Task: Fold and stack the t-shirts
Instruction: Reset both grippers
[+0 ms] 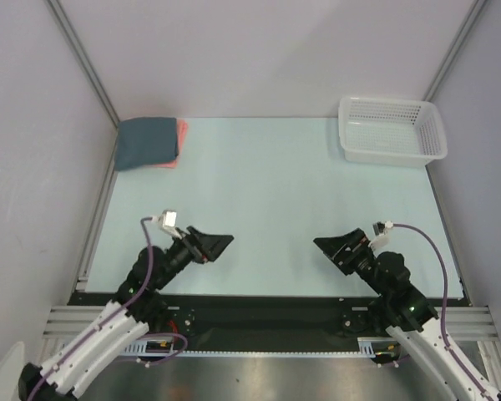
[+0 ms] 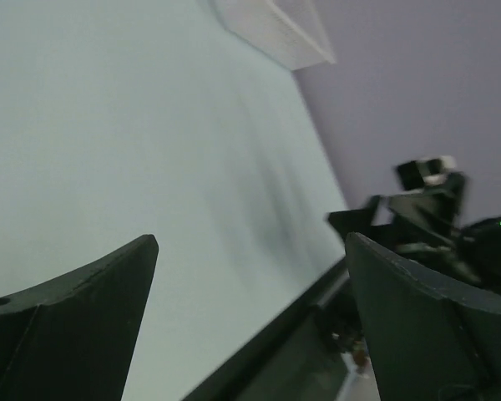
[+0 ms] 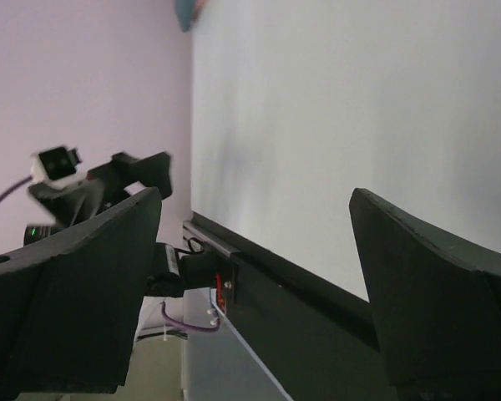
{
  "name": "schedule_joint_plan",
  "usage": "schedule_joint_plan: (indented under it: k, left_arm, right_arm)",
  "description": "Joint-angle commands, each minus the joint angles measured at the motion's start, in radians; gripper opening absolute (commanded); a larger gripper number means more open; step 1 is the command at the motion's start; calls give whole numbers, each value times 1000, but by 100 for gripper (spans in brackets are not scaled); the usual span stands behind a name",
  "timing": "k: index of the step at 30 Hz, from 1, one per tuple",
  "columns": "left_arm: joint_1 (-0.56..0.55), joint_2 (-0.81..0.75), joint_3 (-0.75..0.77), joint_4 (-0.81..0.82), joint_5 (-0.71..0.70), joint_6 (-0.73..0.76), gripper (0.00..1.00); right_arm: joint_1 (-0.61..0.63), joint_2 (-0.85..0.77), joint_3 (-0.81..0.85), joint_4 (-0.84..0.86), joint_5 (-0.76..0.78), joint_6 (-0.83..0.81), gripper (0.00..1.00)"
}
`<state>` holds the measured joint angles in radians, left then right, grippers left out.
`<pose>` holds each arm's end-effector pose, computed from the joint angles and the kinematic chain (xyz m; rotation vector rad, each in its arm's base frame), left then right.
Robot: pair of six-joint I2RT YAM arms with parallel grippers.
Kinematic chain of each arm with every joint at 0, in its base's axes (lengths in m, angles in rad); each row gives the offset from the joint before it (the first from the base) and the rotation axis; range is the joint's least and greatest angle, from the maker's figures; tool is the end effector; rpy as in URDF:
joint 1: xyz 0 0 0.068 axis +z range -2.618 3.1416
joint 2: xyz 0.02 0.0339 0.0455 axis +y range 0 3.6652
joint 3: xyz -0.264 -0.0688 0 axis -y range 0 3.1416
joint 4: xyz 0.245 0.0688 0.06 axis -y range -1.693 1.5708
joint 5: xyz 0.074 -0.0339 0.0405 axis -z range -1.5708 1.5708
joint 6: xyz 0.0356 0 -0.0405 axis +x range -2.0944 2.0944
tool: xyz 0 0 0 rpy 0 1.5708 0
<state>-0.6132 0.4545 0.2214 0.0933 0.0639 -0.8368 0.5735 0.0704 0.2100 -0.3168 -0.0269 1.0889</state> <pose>0.1160 -0.0844 0.2159 -0.1549 1.8389 -1.1074 0.0825 0.0544 0.2063 0.4679 1.8599 1.2029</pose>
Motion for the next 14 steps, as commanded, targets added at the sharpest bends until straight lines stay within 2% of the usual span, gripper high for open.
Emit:
schedule_joint_plan:
  k: [1,2,4,7,8,9,10,12,14]
  left_arm:
    - [-25,-279,-144,54,28,-306,100]
    - [-25,-439,-171,-2,28,-352,100]
    - [-26,-601,-215,-59,52,-399,100]
    - [-28,-461,-289,173,224,-418,100]
    - [-28,-408,-333,406,250,-497,100]
    - [-30,-396,-390,540,255,-557,100]
    - [-31,-395,-419,540,249,-562,100]
    - [-31,-414,-432,629,246,-559,100]
    - [-31,-444,-439,713,238,-594,100]
  right_arm:
    - [0,8,-72,-77,-5,181,100]
    - [3,41,-84,-42,-42,168,100]
    - [12,54,-107,-51,-22,181,100]
    - [11,22,-147,-18,-12,189,100]
    - [12,-7,-159,-7,-10,201,100]
    - [12,-15,-170,7,-10,203,100]
    - [11,-20,-204,62,-30,203,100]
    - [3,0,-248,134,-63,224,100]
    - [-1,11,-293,278,-143,238,100]
